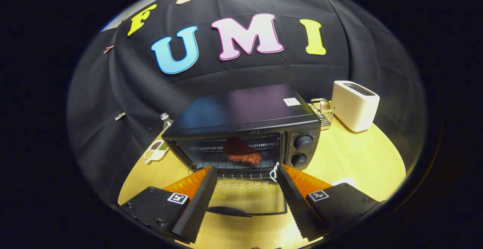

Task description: Open the toaster oven, put the food inside, and close the toaster oven door.

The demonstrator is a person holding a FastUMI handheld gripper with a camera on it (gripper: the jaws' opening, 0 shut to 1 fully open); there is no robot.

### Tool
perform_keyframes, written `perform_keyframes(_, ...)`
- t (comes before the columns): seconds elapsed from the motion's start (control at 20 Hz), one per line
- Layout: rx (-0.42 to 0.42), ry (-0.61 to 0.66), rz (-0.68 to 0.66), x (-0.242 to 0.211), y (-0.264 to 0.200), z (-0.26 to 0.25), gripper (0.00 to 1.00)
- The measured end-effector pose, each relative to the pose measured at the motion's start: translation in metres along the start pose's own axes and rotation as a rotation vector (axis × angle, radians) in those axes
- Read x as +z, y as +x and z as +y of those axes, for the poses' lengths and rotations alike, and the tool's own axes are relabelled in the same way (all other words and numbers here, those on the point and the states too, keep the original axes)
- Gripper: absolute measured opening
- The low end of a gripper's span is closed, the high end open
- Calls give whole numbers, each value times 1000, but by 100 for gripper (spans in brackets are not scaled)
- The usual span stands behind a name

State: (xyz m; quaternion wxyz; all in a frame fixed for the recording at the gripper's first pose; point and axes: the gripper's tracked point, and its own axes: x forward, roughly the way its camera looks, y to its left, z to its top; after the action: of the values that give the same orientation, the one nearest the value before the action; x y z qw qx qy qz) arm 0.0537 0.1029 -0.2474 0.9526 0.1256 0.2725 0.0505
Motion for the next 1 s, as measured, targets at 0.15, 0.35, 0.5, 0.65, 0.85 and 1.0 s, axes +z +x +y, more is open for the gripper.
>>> perform_keyframes(0.15,11,-35,12,-9,-20,3,99)
perform_keyframes(0.35,34,-64,56,-28,-38,9,98)
perform_keyframes(0.5,46,-57,96,-44,-44,15,99)
perform_keyframes(0.65,52,-60,141,-64,-46,23,98)
perform_keyframes(0.85,23,-66,254,-105,-43,26,99)
perform_keyframes(1.0,1,-56,359,-144,-39,31,99)
